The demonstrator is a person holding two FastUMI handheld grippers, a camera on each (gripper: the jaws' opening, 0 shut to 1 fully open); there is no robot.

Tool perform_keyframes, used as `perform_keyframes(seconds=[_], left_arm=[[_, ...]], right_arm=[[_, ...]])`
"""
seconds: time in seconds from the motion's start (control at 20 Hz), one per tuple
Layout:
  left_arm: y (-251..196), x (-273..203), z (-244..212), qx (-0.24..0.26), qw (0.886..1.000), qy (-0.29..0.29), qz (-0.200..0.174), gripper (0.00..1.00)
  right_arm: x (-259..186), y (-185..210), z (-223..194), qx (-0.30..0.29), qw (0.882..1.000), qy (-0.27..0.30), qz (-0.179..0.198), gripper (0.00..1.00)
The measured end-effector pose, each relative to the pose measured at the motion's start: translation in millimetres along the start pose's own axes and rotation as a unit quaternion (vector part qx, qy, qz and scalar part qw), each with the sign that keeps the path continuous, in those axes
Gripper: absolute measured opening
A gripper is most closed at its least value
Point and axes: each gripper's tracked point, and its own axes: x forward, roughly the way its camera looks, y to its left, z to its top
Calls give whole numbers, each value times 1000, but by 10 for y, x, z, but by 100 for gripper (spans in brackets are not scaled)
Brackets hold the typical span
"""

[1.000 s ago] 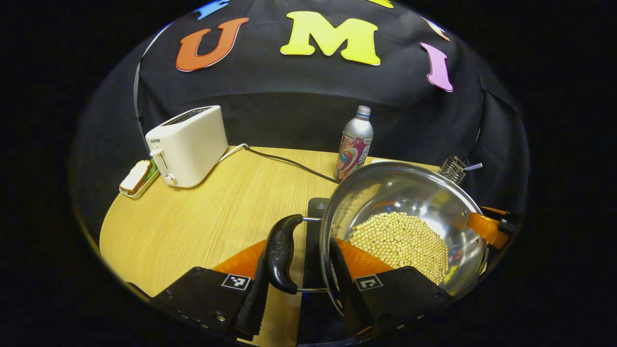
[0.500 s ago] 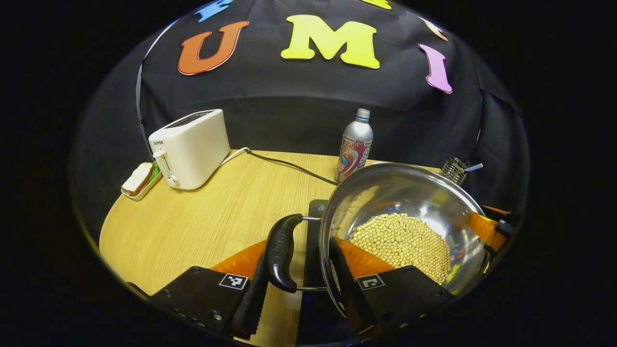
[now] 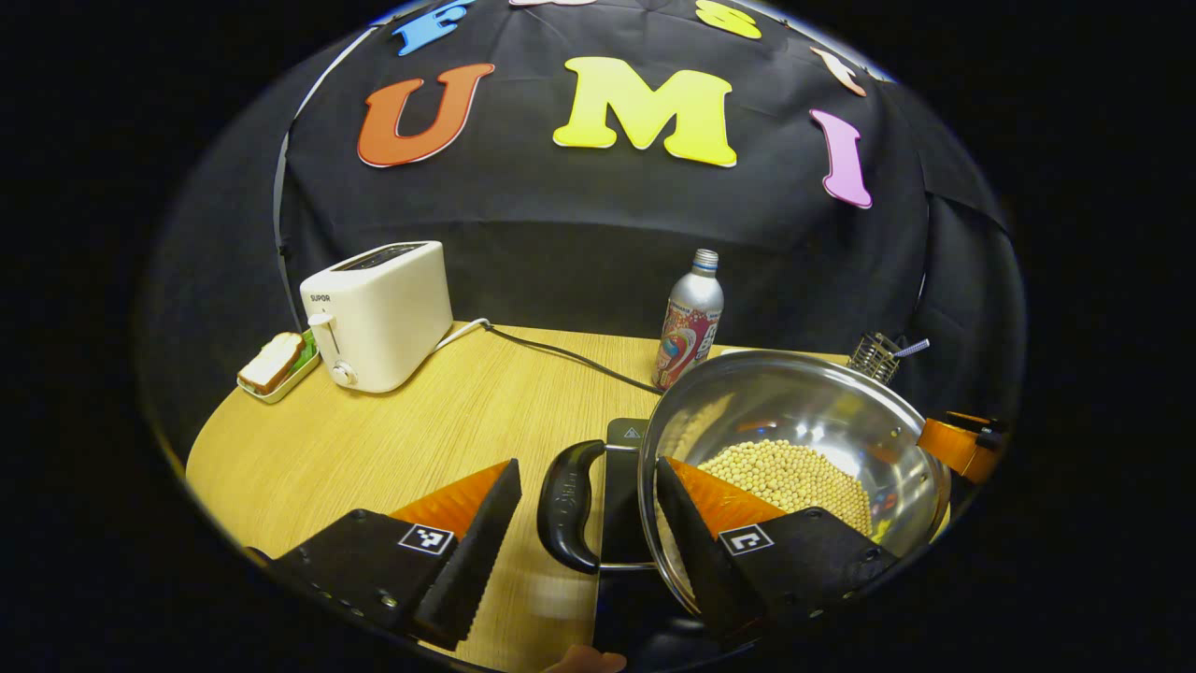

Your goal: First push the handle of the pot to place it horizontally, then grasp the pot with both hands and set it on the induction cooktop.

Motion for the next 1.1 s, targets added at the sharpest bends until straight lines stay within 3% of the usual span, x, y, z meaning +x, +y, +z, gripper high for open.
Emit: perform_keyframes(seconds=[0.1,0.3,0.55,0.8,1.1], left_arm=[[9,-174,122,2,1000,-23,-4,94],[2,-661,412,8,997,-73,-8,96],[-21,-1418,558,30,991,-130,-10,96],[48,-2273,684,27,981,-190,0,95],[6,-3143,607,28,971,-235,-11,95]], right_arm=[[-195,56,-7,-1,1000,-7,7,84],[-662,219,84,-21,998,-52,22,92],[-1216,360,91,-49,994,-101,12,93],[-1847,542,101,-35,989,-142,34,94],[-2747,554,166,-24,980,-197,23,94]])
